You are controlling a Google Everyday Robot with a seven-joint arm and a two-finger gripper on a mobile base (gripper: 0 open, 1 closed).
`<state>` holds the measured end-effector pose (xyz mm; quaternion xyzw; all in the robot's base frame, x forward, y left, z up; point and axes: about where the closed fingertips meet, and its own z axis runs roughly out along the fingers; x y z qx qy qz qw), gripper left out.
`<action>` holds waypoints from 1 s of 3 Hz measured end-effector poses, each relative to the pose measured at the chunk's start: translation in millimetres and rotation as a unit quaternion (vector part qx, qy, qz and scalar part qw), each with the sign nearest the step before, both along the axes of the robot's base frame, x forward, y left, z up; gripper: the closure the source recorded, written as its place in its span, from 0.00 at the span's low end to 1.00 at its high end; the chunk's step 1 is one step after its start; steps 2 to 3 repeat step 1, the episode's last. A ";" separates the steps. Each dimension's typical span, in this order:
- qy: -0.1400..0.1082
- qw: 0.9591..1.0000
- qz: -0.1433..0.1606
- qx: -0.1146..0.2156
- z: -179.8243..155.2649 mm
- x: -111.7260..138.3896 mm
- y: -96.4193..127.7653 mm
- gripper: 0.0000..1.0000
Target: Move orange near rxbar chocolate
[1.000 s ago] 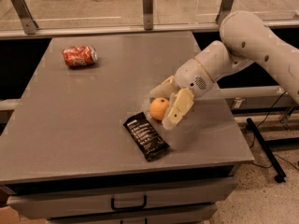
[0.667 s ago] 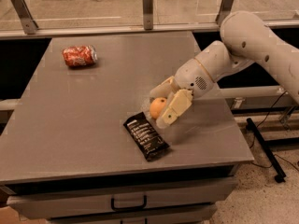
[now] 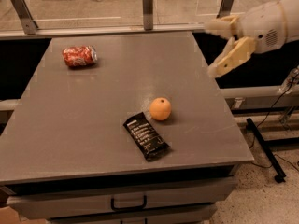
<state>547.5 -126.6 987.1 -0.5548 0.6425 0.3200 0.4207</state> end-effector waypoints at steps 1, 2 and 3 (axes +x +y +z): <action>-0.091 0.992 -0.060 0.059 77.1 18.2 -48.6 0.00; -0.091 0.992 -0.060 0.059 77.1 18.2 -48.6 0.00; -0.091 0.992 -0.060 0.059 77.1 18.2 -48.6 0.00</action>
Offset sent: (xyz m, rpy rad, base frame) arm 0.0000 0.0000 0.0000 0.0000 0.0000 0.0000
